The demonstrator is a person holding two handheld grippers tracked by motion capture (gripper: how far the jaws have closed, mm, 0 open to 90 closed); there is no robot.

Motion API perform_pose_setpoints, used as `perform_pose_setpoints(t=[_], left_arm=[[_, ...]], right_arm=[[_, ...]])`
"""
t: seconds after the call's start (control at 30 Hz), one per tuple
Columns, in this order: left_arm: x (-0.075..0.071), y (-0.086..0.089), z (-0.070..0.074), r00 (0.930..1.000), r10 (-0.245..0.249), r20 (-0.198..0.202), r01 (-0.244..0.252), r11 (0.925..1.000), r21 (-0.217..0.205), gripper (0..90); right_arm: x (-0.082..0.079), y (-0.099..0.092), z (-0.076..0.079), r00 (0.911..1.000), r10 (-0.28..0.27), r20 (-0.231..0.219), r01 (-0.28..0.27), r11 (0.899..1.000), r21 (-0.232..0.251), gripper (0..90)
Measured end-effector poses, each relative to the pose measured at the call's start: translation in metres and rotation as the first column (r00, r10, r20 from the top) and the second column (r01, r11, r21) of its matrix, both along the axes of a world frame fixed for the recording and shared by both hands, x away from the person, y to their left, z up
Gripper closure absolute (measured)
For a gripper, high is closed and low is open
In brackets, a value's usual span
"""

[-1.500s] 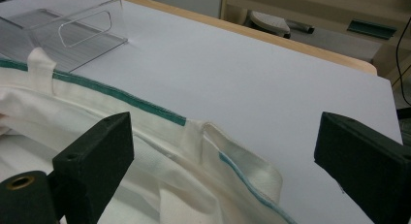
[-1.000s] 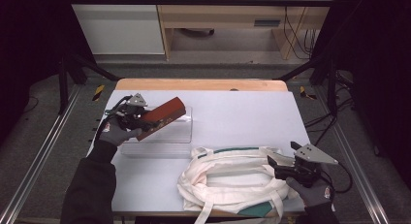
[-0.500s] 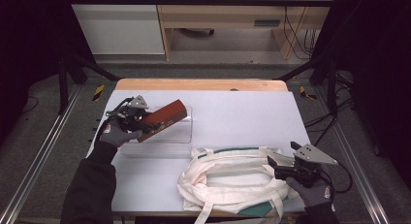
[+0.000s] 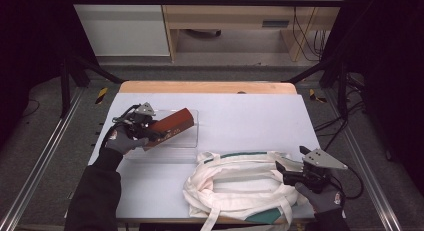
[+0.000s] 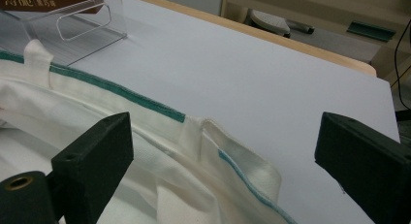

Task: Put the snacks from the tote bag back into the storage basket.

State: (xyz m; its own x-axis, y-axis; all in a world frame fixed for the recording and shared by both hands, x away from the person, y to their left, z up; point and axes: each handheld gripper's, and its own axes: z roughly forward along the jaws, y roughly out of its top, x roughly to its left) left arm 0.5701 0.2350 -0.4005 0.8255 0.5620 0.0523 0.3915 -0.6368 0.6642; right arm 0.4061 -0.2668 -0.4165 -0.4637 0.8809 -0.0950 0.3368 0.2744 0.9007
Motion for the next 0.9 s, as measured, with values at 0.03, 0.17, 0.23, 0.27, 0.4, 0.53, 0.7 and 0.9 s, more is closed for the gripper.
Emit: perform_pose_setpoints(t=[0.03,0.17,0.23,0.27,0.4,0.53,0.7,0.9], left_arm=[[0.000,-0.001,-0.001,1.0000,0.002,-0.001,-0.002,1.0000,-0.006,42.7],[0.000,-0.002,-0.004,1.0000,0.006,-0.007,-0.006,1.0000,0.005,42.6],[0.001,-0.003,-0.005,0.9999,0.011,-0.007,-0.011,0.9999,0.009,42.5],[0.002,-0.003,-0.006,0.9999,0.010,-0.011,-0.010,0.9999,0.009,42.5],[0.002,-0.006,-0.011,0.9997,0.013,-0.020,-0.013,0.9998,0.015,42.4],[0.002,-0.006,-0.013,0.9997,0.014,-0.021,-0.014,0.9998,0.017,42.3],[0.002,-0.008,-0.014,0.9991,0.032,-0.027,-0.032,0.9991,0.030,41.8],[0.004,-0.007,-0.015,0.9981,0.050,-0.036,-0.049,0.9985,0.023,38.4]], right_arm=[[0.000,0.000,0.000,1.0000,0.000,0.000,0.000,1.000,-0.001,7.2],[0.000,0.000,0.000,1.0000,0.002,0.001,-0.002,1.000,-0.003,7.2],[0.000,0.000,0.000,1.0000,0.001,0.001,-0.001,1.000,-0.002,7.1],[0.000,0.000,0.000,1.0000,0.002,0.001,-0.002,1.000,-0.002,7.1],[0.000,0.000,0.000,1.0000,0.003,0.002,-0.003,1.000,-0.002,7.1],[0.000,0.000,0.000,1.0000,0.005,0.001,-0.005,1.000,-0.006,7.0],[0.000,0.001,-0.001,1.0000,0.007,0.003,-0.007,1.000,-0.009,7.0],[-0.001,0.001,0.000,1.0000,0.008,0.003,-0.008,1.000,-0.009,6.9]])
